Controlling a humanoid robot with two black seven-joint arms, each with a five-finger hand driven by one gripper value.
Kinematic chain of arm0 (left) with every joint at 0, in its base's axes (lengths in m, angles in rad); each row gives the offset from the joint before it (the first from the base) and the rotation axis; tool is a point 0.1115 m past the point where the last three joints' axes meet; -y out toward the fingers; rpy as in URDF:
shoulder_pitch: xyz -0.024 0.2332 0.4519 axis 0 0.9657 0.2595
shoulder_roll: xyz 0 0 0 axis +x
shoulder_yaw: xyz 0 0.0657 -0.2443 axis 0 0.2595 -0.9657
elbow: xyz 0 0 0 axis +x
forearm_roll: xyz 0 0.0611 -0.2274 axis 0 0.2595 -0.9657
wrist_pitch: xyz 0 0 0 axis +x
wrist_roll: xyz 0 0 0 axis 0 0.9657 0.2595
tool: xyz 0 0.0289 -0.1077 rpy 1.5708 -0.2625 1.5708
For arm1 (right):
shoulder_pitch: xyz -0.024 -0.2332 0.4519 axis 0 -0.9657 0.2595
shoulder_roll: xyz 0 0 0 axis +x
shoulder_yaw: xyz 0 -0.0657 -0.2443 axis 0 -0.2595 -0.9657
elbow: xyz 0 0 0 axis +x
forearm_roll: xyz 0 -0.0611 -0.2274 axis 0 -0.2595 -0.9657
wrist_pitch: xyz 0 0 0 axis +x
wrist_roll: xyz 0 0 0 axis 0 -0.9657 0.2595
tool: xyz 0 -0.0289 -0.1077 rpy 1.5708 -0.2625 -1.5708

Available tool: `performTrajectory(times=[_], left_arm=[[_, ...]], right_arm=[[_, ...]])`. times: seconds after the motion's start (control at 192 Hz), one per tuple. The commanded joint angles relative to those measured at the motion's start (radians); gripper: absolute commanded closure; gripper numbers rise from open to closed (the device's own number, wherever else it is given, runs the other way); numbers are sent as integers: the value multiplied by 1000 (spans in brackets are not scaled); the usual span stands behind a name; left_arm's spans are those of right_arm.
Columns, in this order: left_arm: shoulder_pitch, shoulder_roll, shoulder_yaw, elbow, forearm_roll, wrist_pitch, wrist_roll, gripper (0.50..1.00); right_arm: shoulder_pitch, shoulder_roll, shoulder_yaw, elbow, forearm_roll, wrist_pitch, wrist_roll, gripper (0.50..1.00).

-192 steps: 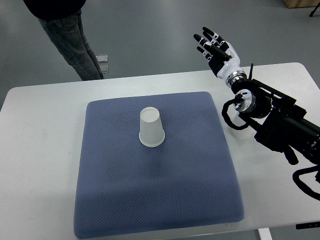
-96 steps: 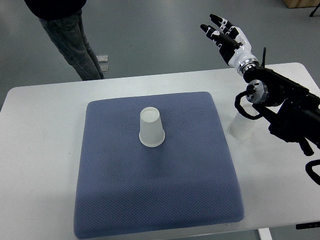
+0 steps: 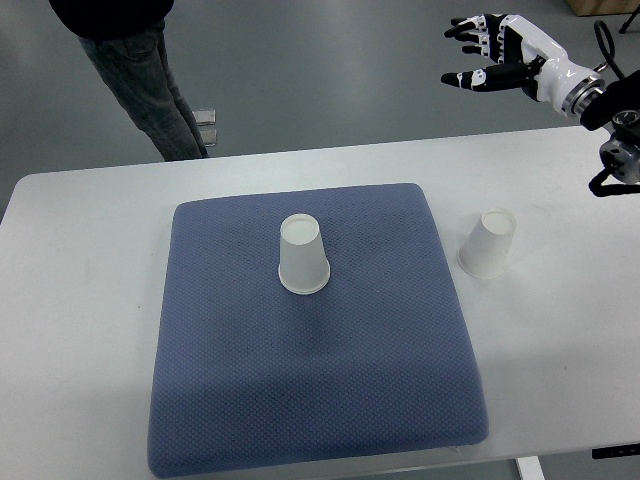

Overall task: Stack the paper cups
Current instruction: 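Swing the right hand over the second white paper cup beside the pad, then lower the right hand and close its fingers around the white cup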

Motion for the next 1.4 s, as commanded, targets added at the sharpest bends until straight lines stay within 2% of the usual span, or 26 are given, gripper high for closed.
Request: performTrajectory(times=[0.0,0.005,0.146,0.344,0.474,0.583,0.687,0.828,0.994,1.234,1.395], left_arm=[[0,0,0,0,0,0,0,500],[0,0,0,0,0,0,0,500],[0,0,0,1,0,-1,0,500],[0,0,0,0,0,0,0,500],[0,0,0,0,0,0,0,500],[0,0,0,0,0,-1,0,500],[0,0,0,0,0,0,0,500],[0,0,0,0,0,0,0,500],[0,0,0,0,0,0,0,500],[0,0,0,0,0,-1,0,500],[0,0,0,0,0,-1,0,500]], right_arm=[[17,-41,-39,48,-101,45,1,589],[28,-63,-57,75,-176,75,-1,587],[46,-100,-82,141,-431,152,-1,589],[49,-138,-82,207,-647,249,1,589],[66,-152,-93,227,-769,286,28,589],[72,-172,-111,235,-833,289,67,589],[77,-184,-140,241,-852,291,76,589],[75,-176,-191,240,-881,263,76,591],[65,-170,-255,227,-913,162,74,593],[60,-169,-310,209,-934,64,71,597],[36,-164,-312,204,-956,34,70,599]])
